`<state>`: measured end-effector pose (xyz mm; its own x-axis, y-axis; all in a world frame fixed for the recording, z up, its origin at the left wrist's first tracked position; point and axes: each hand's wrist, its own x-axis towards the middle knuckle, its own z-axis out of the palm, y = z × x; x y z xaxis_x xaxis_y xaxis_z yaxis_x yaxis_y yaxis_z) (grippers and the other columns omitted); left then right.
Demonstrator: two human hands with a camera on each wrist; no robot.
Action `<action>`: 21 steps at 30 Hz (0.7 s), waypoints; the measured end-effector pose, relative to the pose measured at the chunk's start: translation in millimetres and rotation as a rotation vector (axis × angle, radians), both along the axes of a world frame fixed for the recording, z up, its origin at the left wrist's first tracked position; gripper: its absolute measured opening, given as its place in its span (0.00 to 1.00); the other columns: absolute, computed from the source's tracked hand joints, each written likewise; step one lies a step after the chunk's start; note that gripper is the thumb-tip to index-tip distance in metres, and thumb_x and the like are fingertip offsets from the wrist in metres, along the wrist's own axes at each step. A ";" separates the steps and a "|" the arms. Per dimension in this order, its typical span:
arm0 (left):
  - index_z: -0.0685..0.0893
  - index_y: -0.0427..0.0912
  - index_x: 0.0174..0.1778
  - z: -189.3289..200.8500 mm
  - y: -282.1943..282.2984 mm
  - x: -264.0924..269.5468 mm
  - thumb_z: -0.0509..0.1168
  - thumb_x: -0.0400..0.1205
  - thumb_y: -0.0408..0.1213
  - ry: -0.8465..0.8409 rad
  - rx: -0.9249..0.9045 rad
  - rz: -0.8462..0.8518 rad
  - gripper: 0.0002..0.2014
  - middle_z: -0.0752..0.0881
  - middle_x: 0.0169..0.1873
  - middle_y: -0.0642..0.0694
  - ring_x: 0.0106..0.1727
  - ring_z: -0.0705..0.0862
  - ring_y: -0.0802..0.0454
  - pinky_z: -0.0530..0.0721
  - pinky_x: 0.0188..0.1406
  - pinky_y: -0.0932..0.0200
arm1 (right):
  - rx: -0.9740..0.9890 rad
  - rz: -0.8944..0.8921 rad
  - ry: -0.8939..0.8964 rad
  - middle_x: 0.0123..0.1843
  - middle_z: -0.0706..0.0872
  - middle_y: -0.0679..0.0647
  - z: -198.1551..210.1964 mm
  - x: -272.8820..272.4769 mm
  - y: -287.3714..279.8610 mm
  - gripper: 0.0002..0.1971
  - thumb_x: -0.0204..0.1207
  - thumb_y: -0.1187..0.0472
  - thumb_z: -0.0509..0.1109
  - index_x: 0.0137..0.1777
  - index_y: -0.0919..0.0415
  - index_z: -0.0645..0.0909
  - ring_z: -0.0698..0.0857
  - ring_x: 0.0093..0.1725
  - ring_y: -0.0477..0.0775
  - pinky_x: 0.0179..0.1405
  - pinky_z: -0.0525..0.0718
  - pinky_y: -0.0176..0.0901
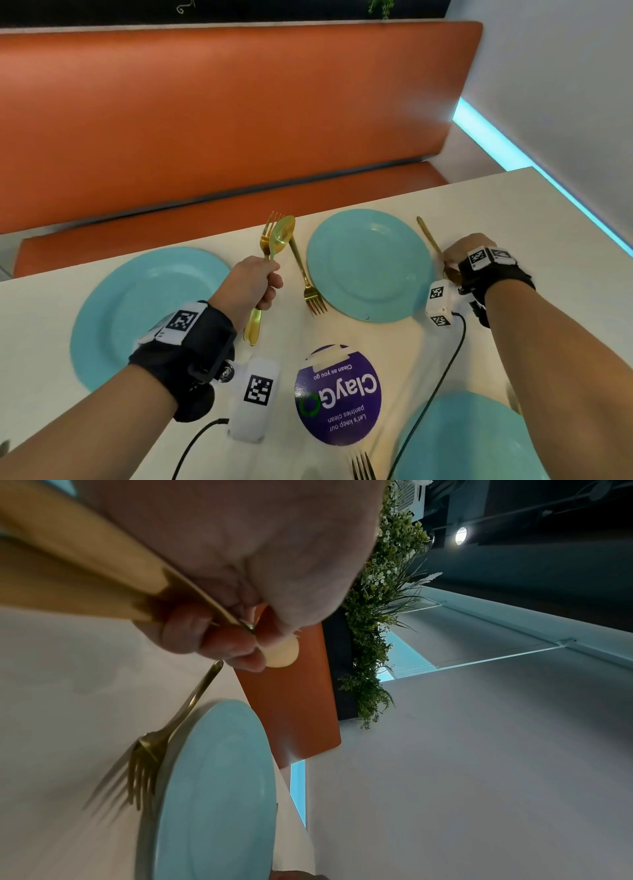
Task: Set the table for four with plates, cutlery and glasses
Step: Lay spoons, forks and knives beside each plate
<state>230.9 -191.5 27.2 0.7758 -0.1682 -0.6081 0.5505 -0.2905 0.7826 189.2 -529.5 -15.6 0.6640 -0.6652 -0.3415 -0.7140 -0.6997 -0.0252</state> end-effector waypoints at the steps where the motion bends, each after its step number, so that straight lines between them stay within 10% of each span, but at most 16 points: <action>1: 0.75 0.40 0.39 -0.5 -0.3 1.3 0.53 0.86 0.35 0.001 0.005 0.002 0.11 0.76 0.29 0.45 0.26 0.67 0.53 0.66 0.24 0.62 | 0.005 -0.006 -0.013 0.45 0.85 0.58 0.8 2.8 -0.1 0.09 0.74 0.59 0.66 0.32 0.55 0.77 0.81 0.41 0.61 0.45 0.82 0.40; 21: 0.75 0.41 0.38 -3.1 9.3 7.5 0.53 0.86 0.35 0.018 0.022 0.036 0.11 0.76 0.29 0.44 0.26 0.68 0.53 0.67 0.24 0.62 | 0.095 -0.206 -0.131 0.40 0.84 0.61 -10.1 26.5 2.7 0.25 0.66 0.39 0.75 0.40 0.64 0.81 0.82 0.39 0.63 0.38 0.75 0.44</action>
